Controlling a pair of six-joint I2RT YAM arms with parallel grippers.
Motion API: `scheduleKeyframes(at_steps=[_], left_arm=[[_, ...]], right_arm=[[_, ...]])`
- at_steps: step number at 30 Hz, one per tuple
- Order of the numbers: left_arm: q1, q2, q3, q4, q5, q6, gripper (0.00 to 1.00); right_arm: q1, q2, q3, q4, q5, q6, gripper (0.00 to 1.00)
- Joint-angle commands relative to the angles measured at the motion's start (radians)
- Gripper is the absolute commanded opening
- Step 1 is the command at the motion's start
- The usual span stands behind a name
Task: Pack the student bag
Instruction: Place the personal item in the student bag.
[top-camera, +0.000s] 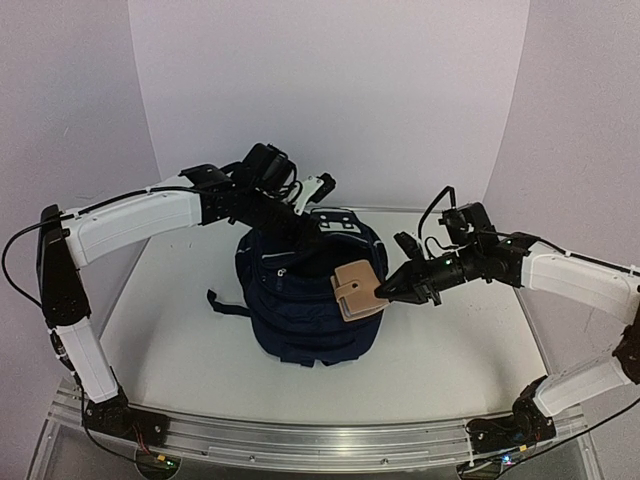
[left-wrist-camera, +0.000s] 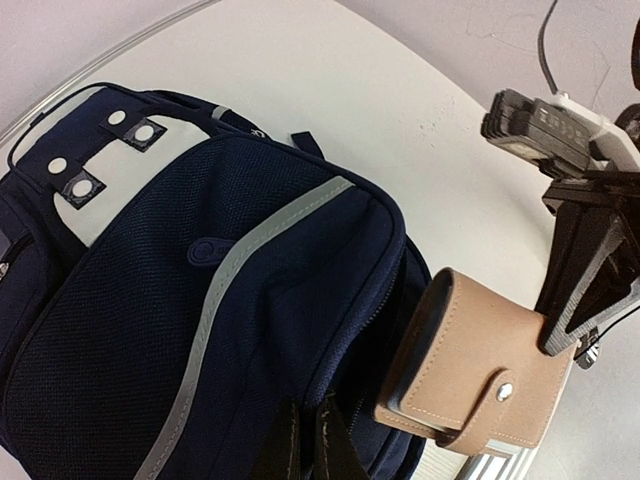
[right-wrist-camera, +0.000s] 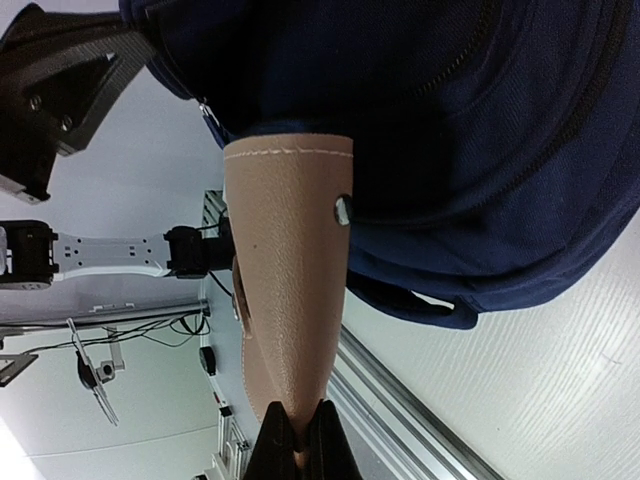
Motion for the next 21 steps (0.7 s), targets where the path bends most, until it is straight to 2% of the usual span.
scheduleKeyframes(at_steps=[1, 5, 10, 21], left_arm=[[-0.032, -0.014, 0.085, 0.087, 0.105, 0.030, 0.00], [-0.058, -0.008, 0.096, 0.067, 0.121, 0.059, 0.00], [-0.072, -0.010, 0.089, 0.083, 0.119, 0.048, 0.00], [-0.103, -0.001, 0.041, 0.276, 0.176, -0.149, 0.00]], right_arm=[[-0.003, 0.033, -0.013, 0.221, -0.012, 0.157, 0.00], [-0.003, 0.043, -0.036, 0.370, 0.016, 0.286, 0.00], [-0.004, 0.066, -0.063, 0.398, 0.149, 0.432, 0.00], [0.029, 0.038, -0.153, 0.597, 0.525, 0.834, 0.00]])
